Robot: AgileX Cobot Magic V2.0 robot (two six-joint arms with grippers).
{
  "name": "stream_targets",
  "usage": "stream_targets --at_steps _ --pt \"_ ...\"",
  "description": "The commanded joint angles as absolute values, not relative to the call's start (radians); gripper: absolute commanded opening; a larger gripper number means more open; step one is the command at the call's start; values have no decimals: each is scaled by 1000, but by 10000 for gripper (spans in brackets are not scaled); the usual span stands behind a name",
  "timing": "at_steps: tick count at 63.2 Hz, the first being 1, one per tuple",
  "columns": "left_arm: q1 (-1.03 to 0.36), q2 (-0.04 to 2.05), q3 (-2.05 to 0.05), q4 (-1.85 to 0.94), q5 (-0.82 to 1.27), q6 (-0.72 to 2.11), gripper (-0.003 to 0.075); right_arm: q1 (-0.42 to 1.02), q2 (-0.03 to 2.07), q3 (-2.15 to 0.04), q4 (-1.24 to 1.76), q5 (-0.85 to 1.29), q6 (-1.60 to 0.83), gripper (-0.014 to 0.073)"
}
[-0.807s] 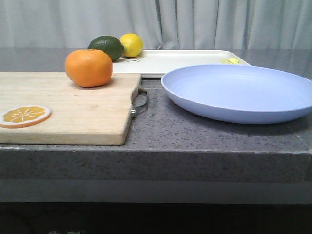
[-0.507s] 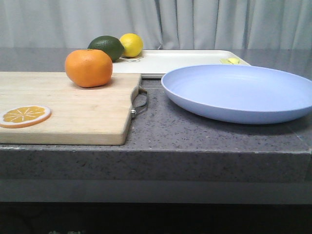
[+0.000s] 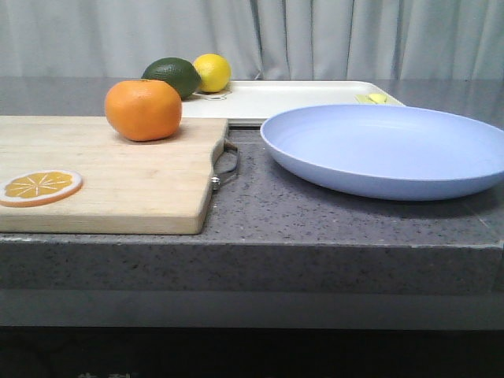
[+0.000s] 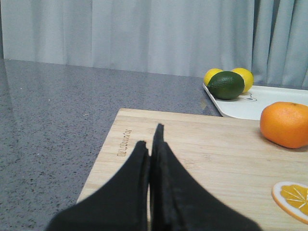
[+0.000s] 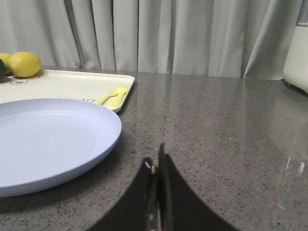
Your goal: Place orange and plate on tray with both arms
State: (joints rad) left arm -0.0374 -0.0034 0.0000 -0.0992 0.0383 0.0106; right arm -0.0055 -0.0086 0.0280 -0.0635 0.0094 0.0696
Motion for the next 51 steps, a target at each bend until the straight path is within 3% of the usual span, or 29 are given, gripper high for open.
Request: stream_targets --at_steps 1,16,32,51 --pt "-36 -24 7 -108 -44 0 -18 -12 -32 23 -60 -89 67 -68" --pt "-36 -20 -85 -108 -93 0 -18 -12 -32 -60 -60 -28 66 -68" --pt "-36 84 -424 -97 177 0 -18 -12 44 -346 -60 187 65 -68" --pt "-36 330 -731 -97 496 15 -18 -12 306 -615 -60 476 65 -68"
